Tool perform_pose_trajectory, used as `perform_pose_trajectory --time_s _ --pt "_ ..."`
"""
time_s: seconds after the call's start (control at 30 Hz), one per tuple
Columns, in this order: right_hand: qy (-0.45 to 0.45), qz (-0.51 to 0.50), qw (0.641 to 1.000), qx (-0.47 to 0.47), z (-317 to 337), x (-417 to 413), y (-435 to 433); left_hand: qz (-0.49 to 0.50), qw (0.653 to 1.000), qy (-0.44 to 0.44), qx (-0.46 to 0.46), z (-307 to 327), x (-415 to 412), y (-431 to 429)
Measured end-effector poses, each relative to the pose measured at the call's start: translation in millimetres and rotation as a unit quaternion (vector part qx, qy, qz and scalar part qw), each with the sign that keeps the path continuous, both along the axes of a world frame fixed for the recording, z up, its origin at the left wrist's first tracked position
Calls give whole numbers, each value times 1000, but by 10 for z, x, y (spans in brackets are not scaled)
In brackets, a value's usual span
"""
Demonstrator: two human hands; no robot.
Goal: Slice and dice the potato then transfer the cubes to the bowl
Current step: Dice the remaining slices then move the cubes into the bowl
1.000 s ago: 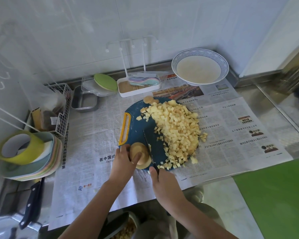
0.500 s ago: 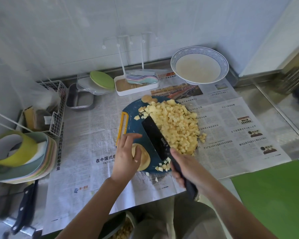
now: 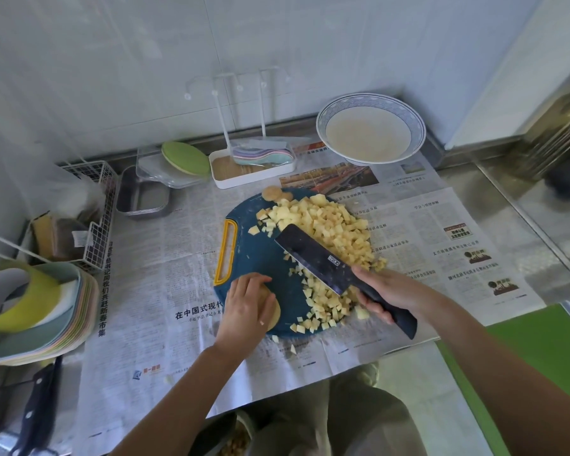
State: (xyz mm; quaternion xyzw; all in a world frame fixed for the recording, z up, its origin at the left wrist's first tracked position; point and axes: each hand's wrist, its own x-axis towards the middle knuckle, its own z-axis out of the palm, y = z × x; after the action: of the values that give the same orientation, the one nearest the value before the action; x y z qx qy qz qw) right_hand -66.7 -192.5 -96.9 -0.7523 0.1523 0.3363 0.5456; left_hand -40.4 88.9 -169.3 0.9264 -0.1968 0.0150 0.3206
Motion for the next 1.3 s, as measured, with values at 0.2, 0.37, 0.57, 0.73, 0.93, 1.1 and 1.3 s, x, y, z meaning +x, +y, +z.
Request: perform_pose_trajectory --time_s 0.2,0.37,0.57,0.73,0.93,1.1,1.3 --pt "-24 -47 999 -11 138 63 -180 40 996 24 -78 38 -128 55" --pt "-103 -12 992 -70 295 -97 80 63 994 43 -83 -47 -253 135" --pt "-178 47 960 -209 84 -588 1029 27 999 -35 -27 -84 -297 139" --pt "-173 66 936 -299 -162 -672 1259 32 998 -49 -30 -73 -263 142" --pt "-181 45 954 -236 -267 -717 1596 23 998 -21 -59 -128 -206 312" --pt "-188 17 949 -253 -196 -789 1681 27 999 -20 -38 -145 -257 364" --pt "-178 73 942 -275 -71 -814 1735 87 994 -39 -53 -135 -318 280"
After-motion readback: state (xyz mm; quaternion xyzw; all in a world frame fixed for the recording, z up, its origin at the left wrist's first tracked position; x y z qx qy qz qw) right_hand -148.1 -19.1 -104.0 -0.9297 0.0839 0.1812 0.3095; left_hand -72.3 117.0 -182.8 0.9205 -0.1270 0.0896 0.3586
